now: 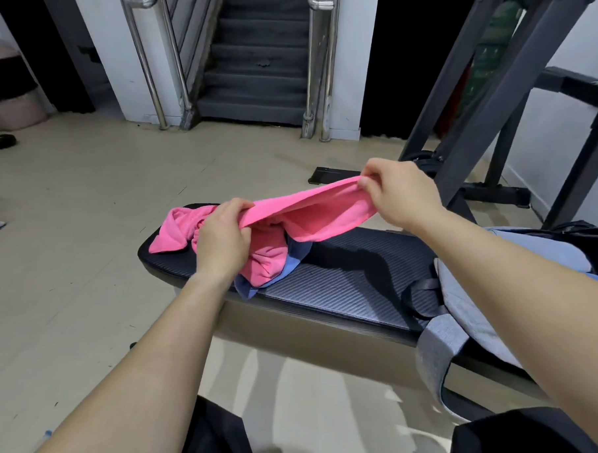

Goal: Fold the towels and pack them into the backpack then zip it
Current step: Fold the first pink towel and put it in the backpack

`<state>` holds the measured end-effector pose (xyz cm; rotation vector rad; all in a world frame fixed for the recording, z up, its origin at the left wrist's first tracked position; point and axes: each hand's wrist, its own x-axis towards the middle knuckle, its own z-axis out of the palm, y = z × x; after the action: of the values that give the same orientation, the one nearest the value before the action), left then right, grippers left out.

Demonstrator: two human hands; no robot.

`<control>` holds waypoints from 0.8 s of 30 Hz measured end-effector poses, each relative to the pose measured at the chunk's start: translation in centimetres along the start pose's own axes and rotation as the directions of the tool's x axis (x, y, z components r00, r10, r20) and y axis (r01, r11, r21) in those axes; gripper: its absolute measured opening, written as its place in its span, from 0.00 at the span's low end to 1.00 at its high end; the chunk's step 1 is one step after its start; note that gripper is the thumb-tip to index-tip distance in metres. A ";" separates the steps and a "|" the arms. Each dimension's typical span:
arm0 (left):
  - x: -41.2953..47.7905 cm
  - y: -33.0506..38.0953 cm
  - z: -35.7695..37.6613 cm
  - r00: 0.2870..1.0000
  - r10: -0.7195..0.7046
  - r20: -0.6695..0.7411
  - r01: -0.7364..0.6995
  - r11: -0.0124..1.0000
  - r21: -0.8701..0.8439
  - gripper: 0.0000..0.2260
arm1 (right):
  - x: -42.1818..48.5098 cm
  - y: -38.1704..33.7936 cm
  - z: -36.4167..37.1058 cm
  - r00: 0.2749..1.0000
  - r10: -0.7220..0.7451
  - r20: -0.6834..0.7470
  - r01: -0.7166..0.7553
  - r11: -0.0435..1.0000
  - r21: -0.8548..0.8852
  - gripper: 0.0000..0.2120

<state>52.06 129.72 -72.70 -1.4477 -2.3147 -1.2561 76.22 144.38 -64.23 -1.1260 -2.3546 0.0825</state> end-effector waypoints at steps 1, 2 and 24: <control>0.0 0.0 -0.4 1.000 -0.021 0.007 0.021 0.999 -0.024 0.17 | -0.1 0.6 -0.3 0.999 0.044 -0.023 -0.044 0.999 -0.005 0.09; 0.1 0.1 -0.7 0.999 -0.029 0.019 0.029 0.999 -0.037 0.16 | -0.1 1.2 -0.8 0.996 0.079 -0.042 -0.079 0.997 -0.010 0.10; -1.6 20.0 1.9 0.955 0.156 0.252 -0.142 0.987 -0.075 0.04 | -3.0 2.3 -11.9 0.979 -0.095 0.182 0.048 0.968 0.248 0.07</control>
<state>69.32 133.75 -63.21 -1.8668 -2.2840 -1.1608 85.12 141.73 -55.91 -0.9489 -2.4688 0.4603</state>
